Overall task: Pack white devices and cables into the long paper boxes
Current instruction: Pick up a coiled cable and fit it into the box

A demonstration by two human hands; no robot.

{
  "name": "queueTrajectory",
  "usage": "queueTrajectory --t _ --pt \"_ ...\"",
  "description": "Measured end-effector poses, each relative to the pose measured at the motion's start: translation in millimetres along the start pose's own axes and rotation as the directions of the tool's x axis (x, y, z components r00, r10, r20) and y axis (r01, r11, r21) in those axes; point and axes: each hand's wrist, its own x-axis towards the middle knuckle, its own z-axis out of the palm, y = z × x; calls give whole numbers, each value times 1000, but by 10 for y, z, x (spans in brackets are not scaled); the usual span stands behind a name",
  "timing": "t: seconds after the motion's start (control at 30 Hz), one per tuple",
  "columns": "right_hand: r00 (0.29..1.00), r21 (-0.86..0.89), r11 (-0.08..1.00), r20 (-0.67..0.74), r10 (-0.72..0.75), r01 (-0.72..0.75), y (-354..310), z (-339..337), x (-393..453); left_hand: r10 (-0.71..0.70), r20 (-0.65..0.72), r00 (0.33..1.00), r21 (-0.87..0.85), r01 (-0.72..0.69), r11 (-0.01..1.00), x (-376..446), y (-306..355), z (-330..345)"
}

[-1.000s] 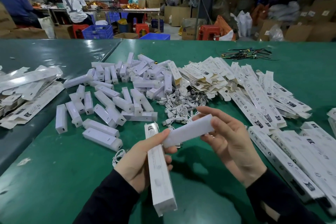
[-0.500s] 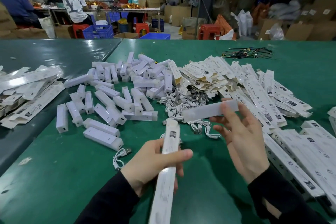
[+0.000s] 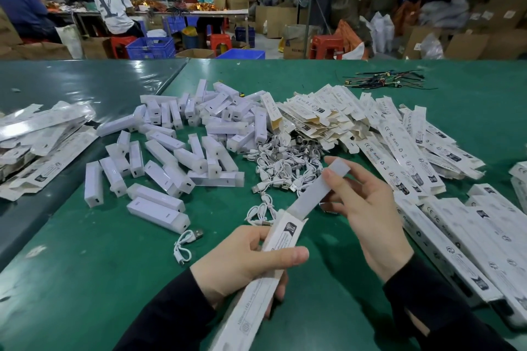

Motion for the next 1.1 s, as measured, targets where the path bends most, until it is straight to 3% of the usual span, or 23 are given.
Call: queueTrajectory --t 0.2,0.37,0.43,0.57,0.67,0.73,0.83,0.9,1.0,1.1 --pt "995 65 993 11 97 -98 -21 -28 17 25 47 999 -40 -23 999 10 -8 -48" --pt "970 -64 990 204 135 -125 31 95 -92 35 24 999 -63 -33 997 26 -33 -52" --pt "963 -173 982 242 119 -78 59 139 -133 23 -9 1000 -77 -23 997 43 -29 -68" --pt "932 -230 971 332 144 -68 64 162 -131 16 -12 1000 -87 -17 996 54 -51 -63" --pt "951 -152 981 265 159 -122 66 133 -73 78 -120 990 -150 -95 984 78 -58 -36" --pt "984 -289 957 173 44 8 98 93 -67 143 -294 945 -235 -217 947 96 -56 -65" --pt "929 -665 660 337 -152 349 199 47 -89 222 -534 816 -308 -432 848 70 -24 -137" --pt "863 -709 520 490 -124 477 255 60 -127 234 -636 735 -307 -519 798 51 0 -160" --pt "804 -733 379 593 -52 565 323 79 -165 241 -709 662 -285 -583 761 39 33 -155" --pt "805 -745 354 592 -38 565 353 94 -172 329 -750 574 -154 -636 756 34 34 -125"
